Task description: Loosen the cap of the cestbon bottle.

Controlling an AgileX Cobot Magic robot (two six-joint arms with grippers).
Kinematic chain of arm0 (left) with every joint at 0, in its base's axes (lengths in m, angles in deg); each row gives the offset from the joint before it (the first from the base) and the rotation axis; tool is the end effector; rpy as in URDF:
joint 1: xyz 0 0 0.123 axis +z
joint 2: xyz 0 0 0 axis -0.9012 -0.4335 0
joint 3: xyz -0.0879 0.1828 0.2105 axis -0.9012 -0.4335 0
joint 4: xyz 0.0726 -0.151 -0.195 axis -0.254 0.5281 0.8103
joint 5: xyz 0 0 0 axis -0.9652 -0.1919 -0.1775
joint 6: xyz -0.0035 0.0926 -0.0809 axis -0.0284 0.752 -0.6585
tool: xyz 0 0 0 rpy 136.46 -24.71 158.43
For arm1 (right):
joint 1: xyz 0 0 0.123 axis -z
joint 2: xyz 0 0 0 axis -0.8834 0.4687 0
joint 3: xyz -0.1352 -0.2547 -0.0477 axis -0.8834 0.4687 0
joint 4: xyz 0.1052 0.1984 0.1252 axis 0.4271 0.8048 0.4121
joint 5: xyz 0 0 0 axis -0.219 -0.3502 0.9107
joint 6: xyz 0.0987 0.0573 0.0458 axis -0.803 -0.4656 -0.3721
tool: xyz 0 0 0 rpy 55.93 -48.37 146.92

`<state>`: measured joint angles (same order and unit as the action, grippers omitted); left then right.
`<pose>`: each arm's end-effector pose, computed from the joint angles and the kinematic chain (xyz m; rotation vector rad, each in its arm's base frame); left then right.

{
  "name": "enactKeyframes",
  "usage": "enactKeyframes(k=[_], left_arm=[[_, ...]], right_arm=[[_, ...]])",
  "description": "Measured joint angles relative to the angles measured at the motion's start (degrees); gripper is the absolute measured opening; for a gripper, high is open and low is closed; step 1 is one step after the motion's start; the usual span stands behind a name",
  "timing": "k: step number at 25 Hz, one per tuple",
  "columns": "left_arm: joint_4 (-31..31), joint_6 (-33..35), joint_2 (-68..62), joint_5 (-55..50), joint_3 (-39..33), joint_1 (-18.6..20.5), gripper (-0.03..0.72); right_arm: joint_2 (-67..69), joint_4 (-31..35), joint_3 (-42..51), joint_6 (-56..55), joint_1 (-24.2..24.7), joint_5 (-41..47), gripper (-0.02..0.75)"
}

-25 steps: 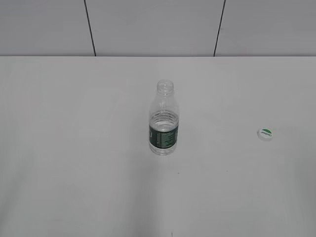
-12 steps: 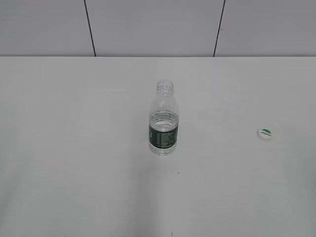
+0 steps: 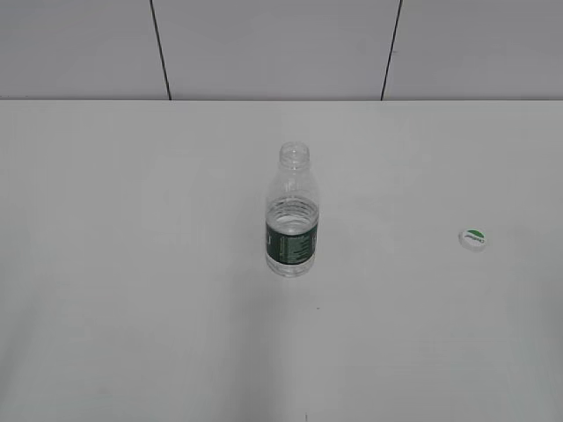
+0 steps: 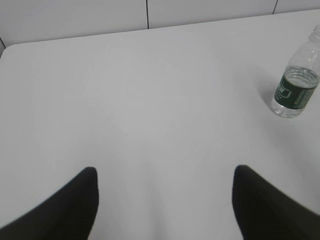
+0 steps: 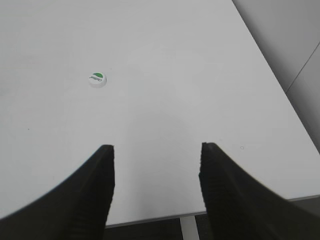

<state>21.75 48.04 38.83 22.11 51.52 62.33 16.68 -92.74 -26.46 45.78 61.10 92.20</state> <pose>0.0156 -0.0082 0.2781 0.1336 1.9878 -0.0465 0.0179 -0.0080 0.2628 -0.0708 2.0694 -0.1176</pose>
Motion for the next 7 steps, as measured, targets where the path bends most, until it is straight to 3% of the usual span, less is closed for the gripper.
enactKeyframes(k=[7], left_arm=[[0.0,0.0,0.0,0.0,0.0,0.0,0.496]], right_arm=[[0.0,0.0,0.0,-0.1,0.0,0.0,0.426]])
